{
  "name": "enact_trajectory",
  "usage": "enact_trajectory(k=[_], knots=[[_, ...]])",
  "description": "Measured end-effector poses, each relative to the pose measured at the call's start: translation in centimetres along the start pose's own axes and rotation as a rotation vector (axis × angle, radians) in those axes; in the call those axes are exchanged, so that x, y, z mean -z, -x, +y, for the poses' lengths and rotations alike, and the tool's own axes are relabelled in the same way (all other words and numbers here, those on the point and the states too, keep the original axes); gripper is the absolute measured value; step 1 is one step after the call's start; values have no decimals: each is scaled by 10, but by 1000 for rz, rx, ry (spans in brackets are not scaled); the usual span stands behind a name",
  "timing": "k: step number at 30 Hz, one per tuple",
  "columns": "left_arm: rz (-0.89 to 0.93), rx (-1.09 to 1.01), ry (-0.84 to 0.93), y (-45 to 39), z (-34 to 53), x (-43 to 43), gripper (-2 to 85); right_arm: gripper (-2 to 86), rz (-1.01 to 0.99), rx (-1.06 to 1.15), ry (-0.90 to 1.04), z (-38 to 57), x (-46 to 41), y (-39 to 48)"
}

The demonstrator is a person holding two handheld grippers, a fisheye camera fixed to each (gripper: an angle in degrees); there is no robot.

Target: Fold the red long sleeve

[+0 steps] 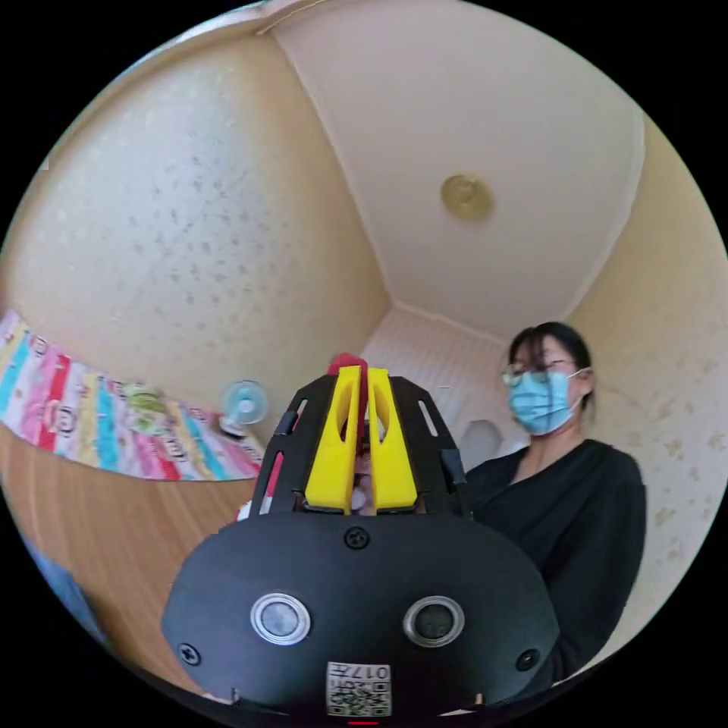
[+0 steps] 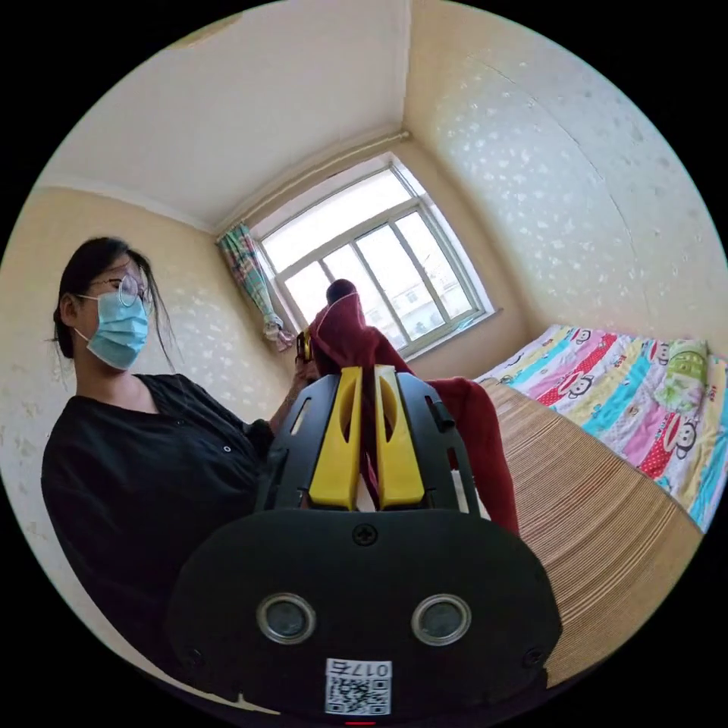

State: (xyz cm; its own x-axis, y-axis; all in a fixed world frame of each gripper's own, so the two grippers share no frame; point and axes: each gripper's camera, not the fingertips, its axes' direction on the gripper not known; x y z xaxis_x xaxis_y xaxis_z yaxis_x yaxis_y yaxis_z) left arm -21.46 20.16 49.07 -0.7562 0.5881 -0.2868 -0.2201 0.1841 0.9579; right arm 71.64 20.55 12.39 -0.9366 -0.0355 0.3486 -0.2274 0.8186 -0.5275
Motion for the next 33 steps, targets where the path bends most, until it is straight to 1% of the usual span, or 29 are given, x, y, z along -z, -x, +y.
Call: enact_trajectory(k=[1,2,4,6,7,8,9,10,11,12,13,15,16,17,18,19,20,21,22,23,24,25,26,27,28,29,30,32,33], knots=[[-89,-21,1,-13,2,2,-8,31,21,8,-13,-1,2,11],[-138,-42,-7,-26,3,0,-8,31,58,17,-48,-5,6,32],[-146,-70,-32,-42,1,-8,-8,30,128,34,-114,-14,15,62],[-148,-110,-78,-59,-9,-17,-8,30,280,110,-190,-35,24,109],[-167,-134,-113,-68,-22,-23,-8,29,324,135,-210,-40,25,121],[-189,-147,-145,-73,-37,-30,-8,29,414,162,-247,-52,28,139],[-199,-152,-155,-73,-45,-35,-8,28,501,166,-278,-65,29,149],[-230,-162,-161,-70,-63,-46,-7,27,545,166,-288,-72,29,151],[-282,-158,-151,-59,-83,-60,-7,26,636,160,-298,-87,28,148],[-309,-150,-142,-50,-93,-68,-6,24,721,148,-288,-104,24,132],[-359,-123,-111,-24,-115,-89,-5,23,764,138,-273,-113,21,120],[-461,-71,-36,32,-146,-126,0,18,941,59,-141,-157,-1,32],[-573,-48,39,82,-163,-154,4,16,974,58,-110,-167,-8,4],[-722,-31,137,138,-174,-184,11,14,1024,78,-66,-181,-26,-60],[-817,17,163,169,-174,-193,15,12,1108,-12,1,-187,-42,-130],[-972,155,229,228,-168,-202,36,11,1138,-99,86,-188,-49,-166],[-1028,258,398,281,-154,-208,50,9,1157,-312,348,-179,-62,-237],[-1039,302,501,303,-142,-211,53,8,1135,-465,541,-154,-69,-284],[-1081,379,672,335,-109,-210,56,8,1113,-489,594,-139,-72,-297],[-1131,398,797,351,-74,-208,56,7,1079,-497,633,-107,-74,-308],[-1151,397,840,357,-55,-205,55,6,1047,-515,641,-73,-75,-317],[-1164,395,923,368,-15,-199,53,6,1018,-538,660,-54,-76,-323],[-1136,440,1022,381,27,-189,53,5,948,-612,708,-11,-77,-337],[-1115,481,1071,388,48,-183,53,5,862,-702,759,36,-78,-350],[-1064,584,1163,399,91,-167,53,4,820,-750,784,61,-78,-355],[-1019,689,1228,406,130,-149,52,4,756,-857,827,112,-76,-363],[-1001,740,1252,407,147,-141,52,4,730,-982,877,162,-72,-368],[-963,882,1313,405,191,-110,52,3,724,-1137,951,223,-65,-366],[-959,900,1325,405,197,-105,52,3,720,-1215,995,253,-60,-363]])
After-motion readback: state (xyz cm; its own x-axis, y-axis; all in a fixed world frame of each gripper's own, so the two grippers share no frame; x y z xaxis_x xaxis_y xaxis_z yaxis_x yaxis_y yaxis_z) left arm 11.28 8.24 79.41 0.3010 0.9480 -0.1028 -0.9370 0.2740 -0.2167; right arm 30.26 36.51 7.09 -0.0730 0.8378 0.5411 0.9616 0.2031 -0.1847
